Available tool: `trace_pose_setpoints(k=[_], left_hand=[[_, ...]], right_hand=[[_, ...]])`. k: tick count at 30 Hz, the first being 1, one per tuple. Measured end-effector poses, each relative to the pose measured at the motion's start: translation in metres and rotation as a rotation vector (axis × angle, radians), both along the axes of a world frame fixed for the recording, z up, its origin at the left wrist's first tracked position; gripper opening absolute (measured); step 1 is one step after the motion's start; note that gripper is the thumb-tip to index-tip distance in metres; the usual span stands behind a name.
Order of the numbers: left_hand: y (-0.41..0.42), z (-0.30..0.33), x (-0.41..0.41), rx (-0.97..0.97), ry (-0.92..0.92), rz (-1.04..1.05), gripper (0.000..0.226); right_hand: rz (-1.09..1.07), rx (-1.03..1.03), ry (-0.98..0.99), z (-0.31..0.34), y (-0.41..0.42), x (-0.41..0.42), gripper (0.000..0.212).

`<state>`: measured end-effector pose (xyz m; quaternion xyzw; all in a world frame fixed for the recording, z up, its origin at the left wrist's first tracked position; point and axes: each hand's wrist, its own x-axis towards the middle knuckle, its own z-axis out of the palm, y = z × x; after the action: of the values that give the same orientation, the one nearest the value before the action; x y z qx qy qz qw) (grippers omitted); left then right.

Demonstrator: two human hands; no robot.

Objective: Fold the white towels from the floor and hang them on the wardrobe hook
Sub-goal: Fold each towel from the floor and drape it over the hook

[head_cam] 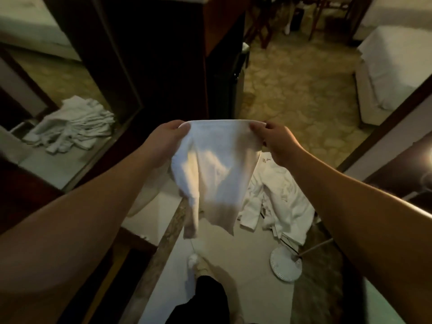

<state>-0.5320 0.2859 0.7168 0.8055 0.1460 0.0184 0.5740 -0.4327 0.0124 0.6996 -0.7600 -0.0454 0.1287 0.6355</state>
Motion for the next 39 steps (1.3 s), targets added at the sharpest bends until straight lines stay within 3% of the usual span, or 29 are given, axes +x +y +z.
trace_pose_setpoints(k=[9, 13, 16, 21, 25, 30, 34, 39], left_hand=[[0.034, 0.115, -0.182, 0.134, 0.021, 0.031, 0.009], [0.046, 0.154, -0.271, 0.208, 0.172, -0.097, 0.016], [0.049, 0.176, -0.344, 0.324, 0.31, -0.193, 0.026], [0.056, 0.182, -0.484, 0.399, 0.459, -0.17, 0.023], [0.07, 0.178, -0.6, 0.556, 0.525, -0.059, 0.035], [0.089, 0.183, -0.717, 0.632, 0.618, 0.09, 0.03], [0.093, 0.186, -0.79, 0.542, 0.606, 0.161, 0.035], [0.086, 0.179, -0.872, 0.437, 0.55, 0.259, 0.04]], right_hand=[[0.115, 0.175, -0.05, 0.091, 0.033, -0.147, 0.024], [0.17, 0.165, -0.151, 0.12, 0.05, -0.216, 0.018], [0.193, 0.177, -0.205, 0.135, 0.065, -0.274, 0.031], [0.246, 0.174, -0.266, 0.15, 0.09, -0.388, 0.036], [0.289, 0.114, -0.337, 0.154, 0.11, -0.477, 0.029], [0.328, 0.129, -0.324, 0.165, 0.127, -0.55, 0.029], [0.388, 0.145, -0.318, 0.168, 0.135, -0.589, 0.032], [0.403, 0.205, -0.247, 0.159, 0.136, -0.627, 0.022]])
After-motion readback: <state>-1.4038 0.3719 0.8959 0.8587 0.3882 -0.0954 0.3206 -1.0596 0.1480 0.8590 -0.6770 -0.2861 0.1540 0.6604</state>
